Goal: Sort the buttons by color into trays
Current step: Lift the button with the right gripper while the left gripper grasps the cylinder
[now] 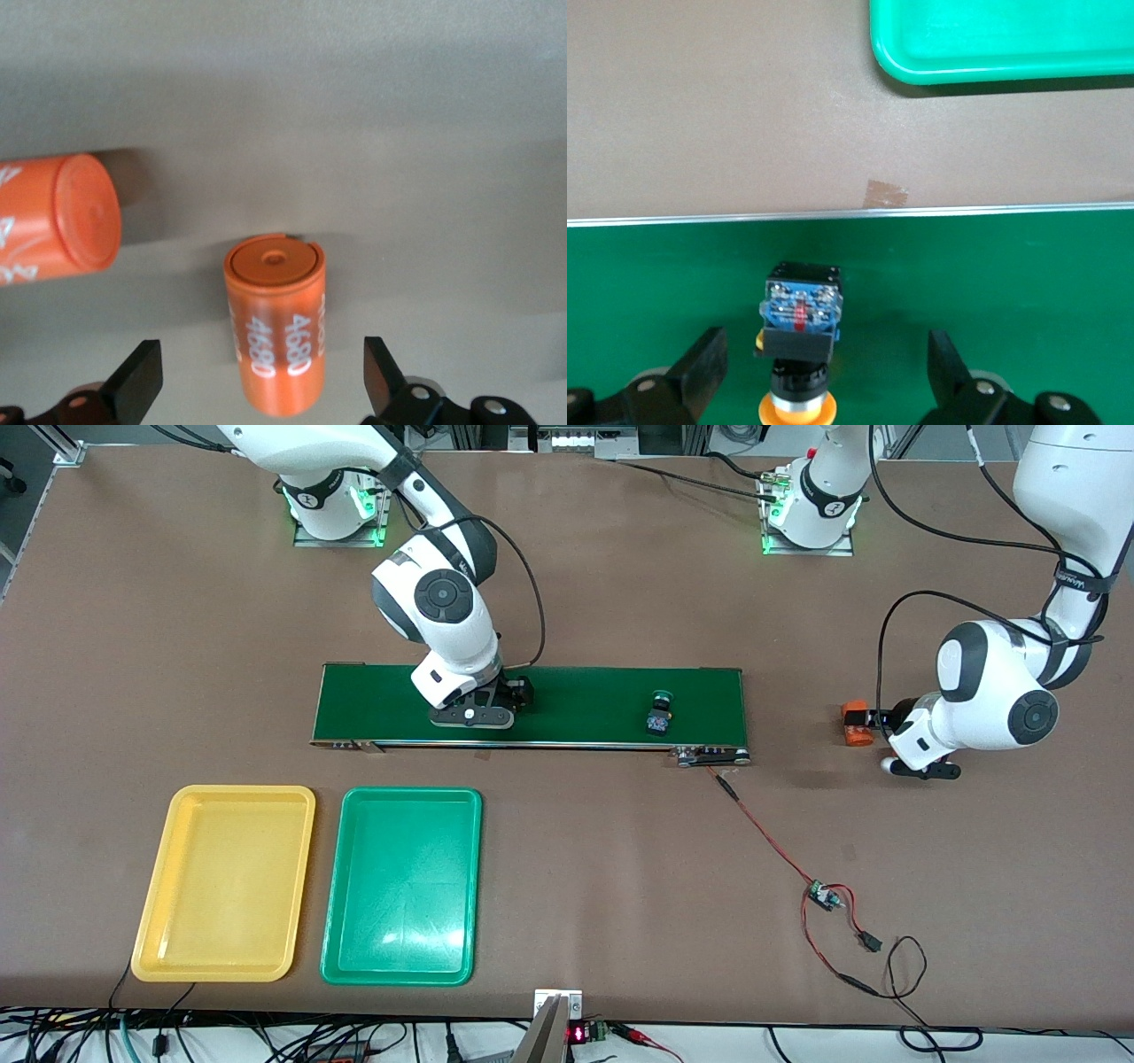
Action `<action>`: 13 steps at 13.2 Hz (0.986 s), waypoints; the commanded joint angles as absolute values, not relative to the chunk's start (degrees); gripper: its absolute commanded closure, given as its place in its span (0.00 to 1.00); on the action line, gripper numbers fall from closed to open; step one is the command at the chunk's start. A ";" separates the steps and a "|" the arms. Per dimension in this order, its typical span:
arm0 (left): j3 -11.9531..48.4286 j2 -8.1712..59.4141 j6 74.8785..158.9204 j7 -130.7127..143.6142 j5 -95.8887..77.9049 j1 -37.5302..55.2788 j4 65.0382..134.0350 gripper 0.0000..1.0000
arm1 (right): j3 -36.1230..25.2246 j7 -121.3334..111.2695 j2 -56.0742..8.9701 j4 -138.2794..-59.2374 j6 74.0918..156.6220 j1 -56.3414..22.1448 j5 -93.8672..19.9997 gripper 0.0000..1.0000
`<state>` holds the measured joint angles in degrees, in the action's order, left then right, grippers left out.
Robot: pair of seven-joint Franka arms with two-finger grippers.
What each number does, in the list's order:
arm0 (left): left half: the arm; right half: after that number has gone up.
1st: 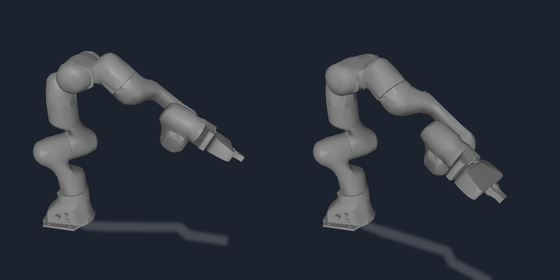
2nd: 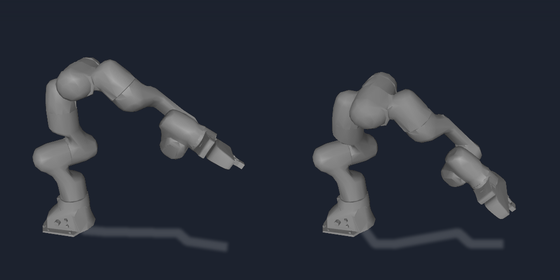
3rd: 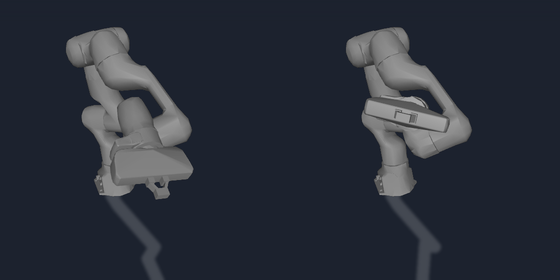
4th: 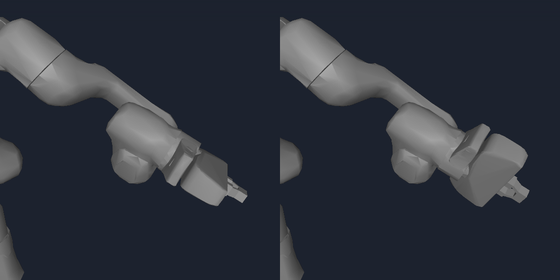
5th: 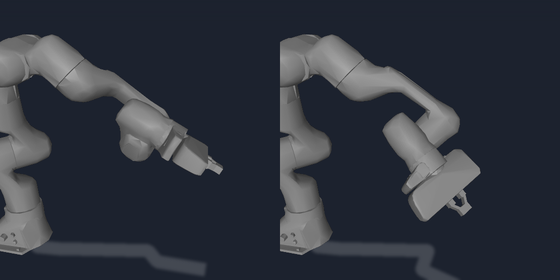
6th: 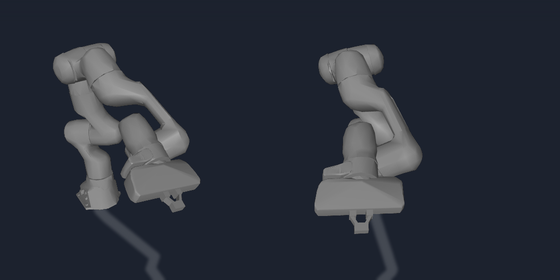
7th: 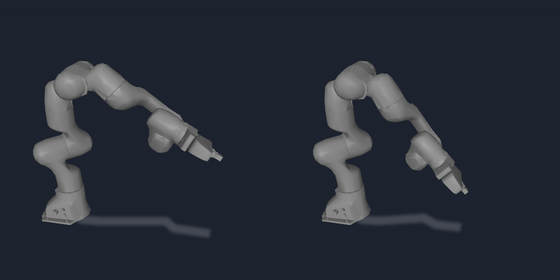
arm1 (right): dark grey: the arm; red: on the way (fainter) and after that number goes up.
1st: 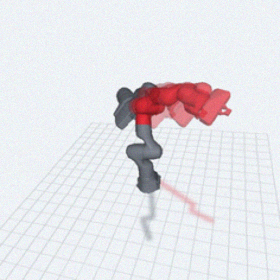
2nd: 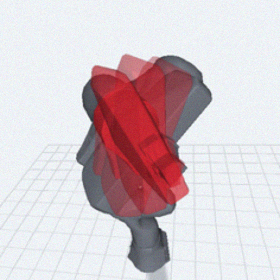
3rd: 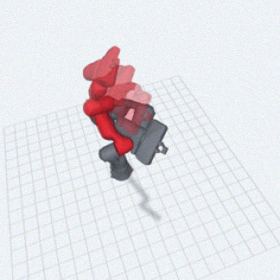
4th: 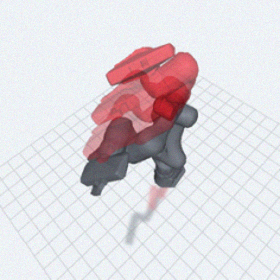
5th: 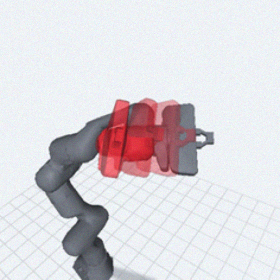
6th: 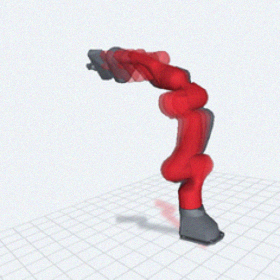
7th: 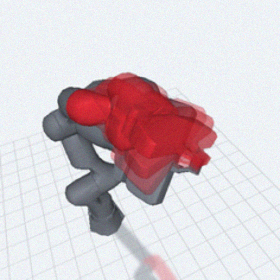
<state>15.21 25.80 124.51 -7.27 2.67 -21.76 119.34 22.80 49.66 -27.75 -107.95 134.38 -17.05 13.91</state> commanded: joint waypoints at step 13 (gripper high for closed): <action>22.31 17.15 122.61 -12.53 4.04 -20.84 120.94 1.00 | 20.48 48.52 -29.80 -103.55 132.56 -15.39 16.70 0.88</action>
<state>19.59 21.91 124.66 -9.33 2.71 -22.06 120.01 21.24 49.58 -30.38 -106.22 135.38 -16.44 16.21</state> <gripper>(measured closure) 0.502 0.590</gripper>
